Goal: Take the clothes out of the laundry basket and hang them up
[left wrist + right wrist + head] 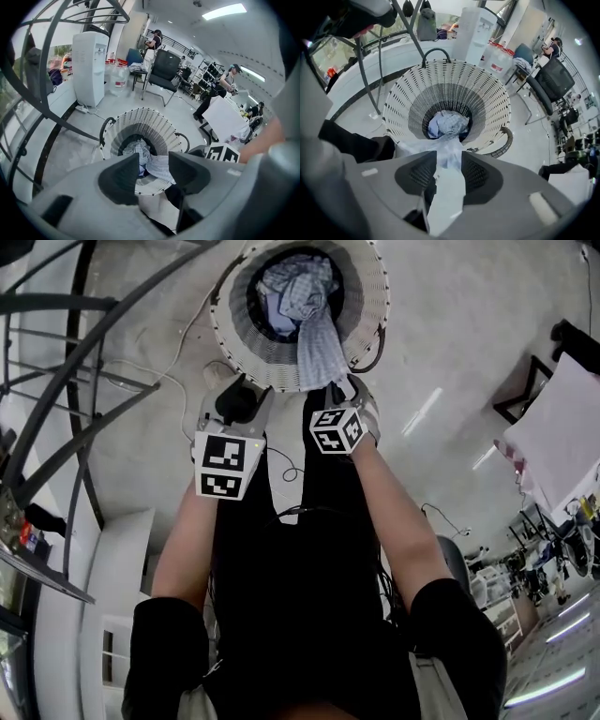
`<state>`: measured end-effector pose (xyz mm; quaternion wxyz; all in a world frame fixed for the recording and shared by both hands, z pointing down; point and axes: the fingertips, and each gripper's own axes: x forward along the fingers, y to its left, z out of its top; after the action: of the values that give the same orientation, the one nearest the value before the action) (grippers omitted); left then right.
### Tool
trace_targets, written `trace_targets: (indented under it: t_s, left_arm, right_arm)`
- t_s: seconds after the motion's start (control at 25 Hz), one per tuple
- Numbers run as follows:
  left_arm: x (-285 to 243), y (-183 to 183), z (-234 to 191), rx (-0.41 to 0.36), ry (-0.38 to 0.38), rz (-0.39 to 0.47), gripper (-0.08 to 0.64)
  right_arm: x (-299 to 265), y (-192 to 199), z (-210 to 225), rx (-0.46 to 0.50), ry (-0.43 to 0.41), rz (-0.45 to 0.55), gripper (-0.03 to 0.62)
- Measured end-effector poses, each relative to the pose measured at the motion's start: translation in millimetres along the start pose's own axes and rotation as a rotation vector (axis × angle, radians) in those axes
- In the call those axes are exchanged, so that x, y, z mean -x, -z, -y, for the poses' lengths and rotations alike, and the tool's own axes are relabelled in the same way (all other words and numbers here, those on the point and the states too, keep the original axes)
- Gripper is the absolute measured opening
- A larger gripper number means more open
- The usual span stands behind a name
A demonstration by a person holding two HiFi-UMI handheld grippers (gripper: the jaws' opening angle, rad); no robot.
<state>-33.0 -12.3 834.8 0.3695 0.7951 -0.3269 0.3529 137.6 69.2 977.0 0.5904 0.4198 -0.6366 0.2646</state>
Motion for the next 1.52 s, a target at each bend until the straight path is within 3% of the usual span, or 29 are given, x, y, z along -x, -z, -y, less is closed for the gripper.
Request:
trace_targets:
  t_s: [0.28, 0.52, 0.68, 0.92, 1.24, 1.32, 1.52]
  left_arm:
    - [-5.4, 22.5, -4.5, -0.005, 0.012, -0.007, 0.193]
    - [-7.0, 31.1, -5.4, -0.003, 0.008, -0.011, 0.187]
    - [-7.1, 38.3, 0.8, 0.004, 0.012, -0.018, 0.183]
    - [-7.4, 44.3, 8.5, 0.004, 0.024, -0.032, 0.178]
    - [-6.4, 46.7, 3.1, 0.001, 0.021, -0.034, 0.17]
    - [-6.0, 45.5, 3.0, 0.001, 0.021, -0.034, 0.169]
    - [-7.7, 45.4, 2.6, 0.005, 0.024, -0.03, 0.166]
  right_arm:
    - [-20.2, 7.2, -3.6, -0.119, -0.027, -0.024, 0.175]
    - [-22.5, 7.9, -5.4, -0.123, -0.04, -0.01, 0.172]
    - [-22.0, 8.0, -6.9, -0.143, 0.009, -0.015, 0.166]
    - [-21.8, 9.9, -7.1, -0.271, 0.039, -0.026, 0.135]
    - [-23.8, 9.2, -4.9, -0.25, 0.08, -0.043, 0.095]
    - [-23.2, 9.2, -5.7, -0.217, 0.094, -0.05, 0.047]
    - [-24.2, 7.7, -5.7, -0.225, 0.059, -0.059, 0.04]
